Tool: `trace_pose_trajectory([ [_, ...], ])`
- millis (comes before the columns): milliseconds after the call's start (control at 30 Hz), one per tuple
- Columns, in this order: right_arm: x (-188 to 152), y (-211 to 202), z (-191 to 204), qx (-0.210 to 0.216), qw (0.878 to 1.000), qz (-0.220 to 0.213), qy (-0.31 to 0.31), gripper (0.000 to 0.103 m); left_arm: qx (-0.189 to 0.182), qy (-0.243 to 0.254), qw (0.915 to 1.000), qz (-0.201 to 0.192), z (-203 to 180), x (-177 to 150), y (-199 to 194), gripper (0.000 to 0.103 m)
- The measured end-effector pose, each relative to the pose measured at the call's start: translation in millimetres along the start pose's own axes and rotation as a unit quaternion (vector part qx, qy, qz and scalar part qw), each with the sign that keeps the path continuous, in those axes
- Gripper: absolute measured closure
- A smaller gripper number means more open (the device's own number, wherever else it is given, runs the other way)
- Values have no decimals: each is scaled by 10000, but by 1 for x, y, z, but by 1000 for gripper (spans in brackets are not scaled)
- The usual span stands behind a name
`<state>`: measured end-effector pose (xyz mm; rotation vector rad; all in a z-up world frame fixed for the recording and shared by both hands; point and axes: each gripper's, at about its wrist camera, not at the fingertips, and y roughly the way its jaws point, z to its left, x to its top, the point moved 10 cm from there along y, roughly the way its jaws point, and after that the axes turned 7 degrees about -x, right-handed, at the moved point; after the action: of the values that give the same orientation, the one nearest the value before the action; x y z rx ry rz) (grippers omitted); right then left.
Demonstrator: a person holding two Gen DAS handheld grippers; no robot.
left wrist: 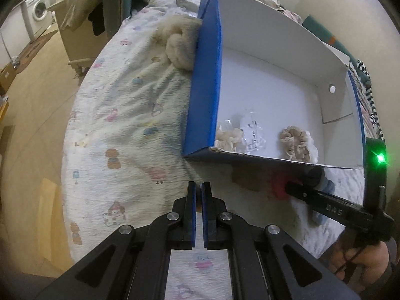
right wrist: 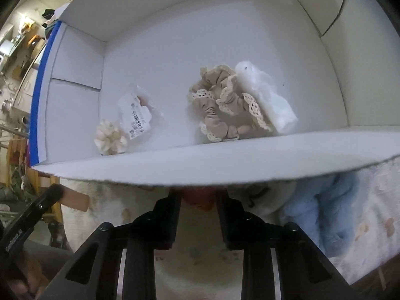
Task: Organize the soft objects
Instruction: 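Grasp the pink rubber duck beside the box with the right gripper, then lift the pink duck over the box wall and lower it inside with the right gripper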
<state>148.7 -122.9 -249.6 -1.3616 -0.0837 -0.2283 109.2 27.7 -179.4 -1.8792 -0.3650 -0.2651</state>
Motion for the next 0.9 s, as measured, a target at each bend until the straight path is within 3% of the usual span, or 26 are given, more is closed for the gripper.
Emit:
trace_pose_trajectory([
  [400,-21,-34,2,243,9994,-210,-119,73,247,69,9995,-206,-6,2,-13,99],
  [600,-29,-70,4,526,9977,-403,-111,73,359,377,9950,-855,-21,13,-50,99],
  [900,-33,-133,7,968,9917,-817,-221,73,96,496,9874,-1503,-57,42,-100,99],
])
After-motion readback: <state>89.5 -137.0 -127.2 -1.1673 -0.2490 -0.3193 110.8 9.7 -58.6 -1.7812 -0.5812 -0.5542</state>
